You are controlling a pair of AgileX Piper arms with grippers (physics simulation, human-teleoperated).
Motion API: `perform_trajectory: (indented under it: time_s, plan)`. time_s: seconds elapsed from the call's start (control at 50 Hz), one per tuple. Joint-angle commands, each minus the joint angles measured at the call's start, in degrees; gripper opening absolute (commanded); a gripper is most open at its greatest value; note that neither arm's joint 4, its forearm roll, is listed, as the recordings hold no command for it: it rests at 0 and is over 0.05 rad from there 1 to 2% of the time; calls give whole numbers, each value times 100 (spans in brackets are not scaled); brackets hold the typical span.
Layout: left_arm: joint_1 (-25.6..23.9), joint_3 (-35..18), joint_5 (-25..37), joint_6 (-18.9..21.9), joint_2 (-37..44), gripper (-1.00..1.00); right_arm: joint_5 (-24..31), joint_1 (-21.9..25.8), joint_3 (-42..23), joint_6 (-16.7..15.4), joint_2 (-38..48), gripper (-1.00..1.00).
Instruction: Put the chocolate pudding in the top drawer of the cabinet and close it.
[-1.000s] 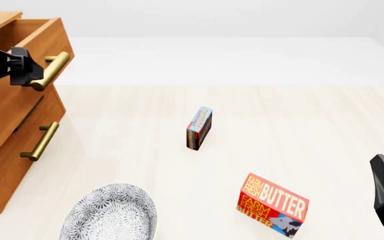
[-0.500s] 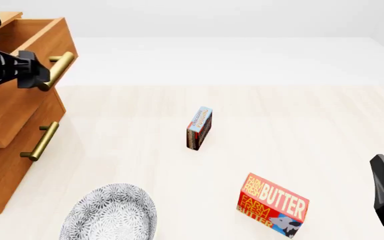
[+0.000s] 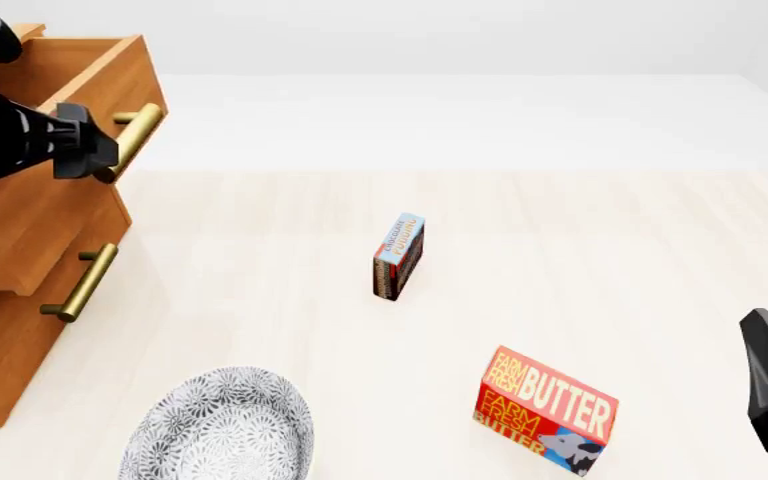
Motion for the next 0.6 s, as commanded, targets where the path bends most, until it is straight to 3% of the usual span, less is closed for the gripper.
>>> perform_trajectory:
  time_s: [0.02, 0.6]
  plan:
    - [-169, 84, -76, -75, 58, 100, -1, -1, 0, 2, 0, 100]
    - [-364, 228, -301, -247, 33, 100, -1, 0, 0, -2, 0, 100]
